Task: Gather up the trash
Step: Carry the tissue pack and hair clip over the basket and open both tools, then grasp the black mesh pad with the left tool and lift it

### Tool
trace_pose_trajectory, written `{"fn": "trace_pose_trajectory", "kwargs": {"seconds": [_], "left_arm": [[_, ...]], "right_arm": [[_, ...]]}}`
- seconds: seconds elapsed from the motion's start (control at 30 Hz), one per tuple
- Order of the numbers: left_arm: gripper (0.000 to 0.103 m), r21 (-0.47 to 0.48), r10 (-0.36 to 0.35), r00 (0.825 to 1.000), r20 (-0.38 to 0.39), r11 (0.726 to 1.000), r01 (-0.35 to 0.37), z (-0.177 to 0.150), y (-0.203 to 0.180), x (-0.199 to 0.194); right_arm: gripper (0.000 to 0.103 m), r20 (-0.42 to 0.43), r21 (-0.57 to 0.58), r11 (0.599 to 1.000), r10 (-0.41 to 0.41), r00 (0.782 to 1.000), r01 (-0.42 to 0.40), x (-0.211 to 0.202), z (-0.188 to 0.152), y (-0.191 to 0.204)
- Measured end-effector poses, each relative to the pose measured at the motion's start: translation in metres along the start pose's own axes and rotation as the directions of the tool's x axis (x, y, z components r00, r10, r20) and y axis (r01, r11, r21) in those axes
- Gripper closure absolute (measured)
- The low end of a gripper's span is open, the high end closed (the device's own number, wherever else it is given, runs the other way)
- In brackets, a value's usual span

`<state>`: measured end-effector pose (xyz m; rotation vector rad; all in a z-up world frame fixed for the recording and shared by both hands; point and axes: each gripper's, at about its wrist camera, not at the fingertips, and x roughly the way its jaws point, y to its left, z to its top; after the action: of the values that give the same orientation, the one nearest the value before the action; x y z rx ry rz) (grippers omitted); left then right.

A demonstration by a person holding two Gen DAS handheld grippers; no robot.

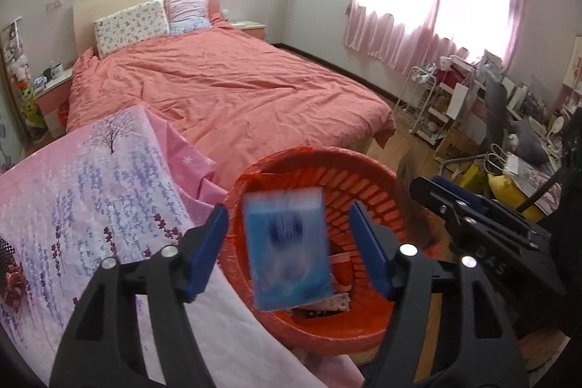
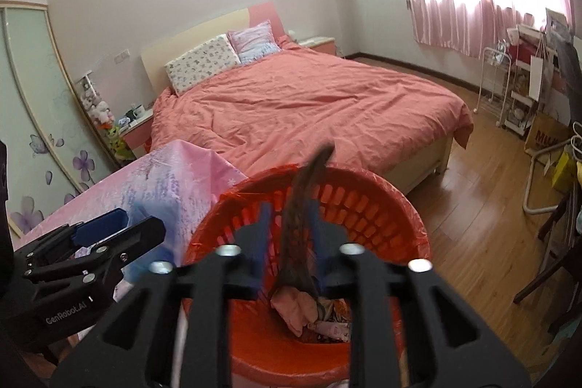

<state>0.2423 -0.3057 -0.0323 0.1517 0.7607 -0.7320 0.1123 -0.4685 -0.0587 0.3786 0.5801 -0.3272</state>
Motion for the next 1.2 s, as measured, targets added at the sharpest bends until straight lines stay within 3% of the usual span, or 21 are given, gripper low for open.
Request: {"fn": "trace_pose_trajectory", "kwargs": {"seconds": [0.33,0.53,0.63,0.73,0.77,0.87,0.9,1.03,1.17,1.2], "left_arm": [[0.032,-0.023,0.128,0.992,-0.013,0.991,-0.128,-0.021,0.051,-0.012],[0.029,-0.071,0.267,0.964,-0.012,0.961,-0.267,-0.04,0.117,-0.043],[0.029,-0.117,0.357,0.934,-0.022,0.927,-0.357,-0.051,0.167,-0.065],[0.029,-0.156,0.443,0.896,-0.034,0.883,-0.442,-0.06,0.212,-0.083],[0.029,-0.18,0.482,0.875,-0.042,0.858,-0.481,-0.064,0.235,-0.091],[0.031,-0.244,0.538,0.84,-0.07,0.807,-0.537,-0.073,0.285,-0.108],[0.036,-0.259,0.543,0.836,-0.077,0.799,-0.543,-0.076,0.297,-0.112],[0.05,-0.316,0.521,0.845,-0.122,0.786,-0.531,-0.086,0.337,-0.116],[0.054,-0.338,0.454,0.882,-0.126,0.817,-0.468,-0.091,0.354,-0.106],[0.063,-0.334,0.448,0.885,-0.128,0.821,-0.464,-0.09,0.355,-0.104]], "right_arm": [[0.057,-0.015,-0.039,0.999,-0.034,0.999,0.033,-0.005,-0.015,0.015],[0.056,-0.013,-0.113,0.993,-0.044,0.999,0.042,-0.008,-0.026,0.043],[0.056,-0.028,-0.141,0.99,-0.031,0.999,0.027,-0.006,-0.034,0.06],[0.056,-0.049,-0.166,0.986,-0.017,0.999,0.008,-0.005,-0.044,0.075],[0.056,-0.057,-0.176,0.984,-0.011,0.998,0.001,-0.004,-0.047,0.081],[0.056,-0.082,-0.211,0.977,0.001,0.997,-0.018,-0.002,-0.057,0.1],[0.056,-0.087,-0.218,0.976,0.003,0.996,-0.022,-0.001,-0.059,0.104],[0.056,-0.108,-0.244,0.969,0.016,0.994,-0.042,0.001,-0.064,0.123],[0.056,-0.119,-0.271,0.961,0.021,0.993,-0.053,0.001,-0.069,0.141],[0.056,-0.121,-0.275,0.96,0.022,0.992,-0.055,0.001,-0.07,0.145]]}}
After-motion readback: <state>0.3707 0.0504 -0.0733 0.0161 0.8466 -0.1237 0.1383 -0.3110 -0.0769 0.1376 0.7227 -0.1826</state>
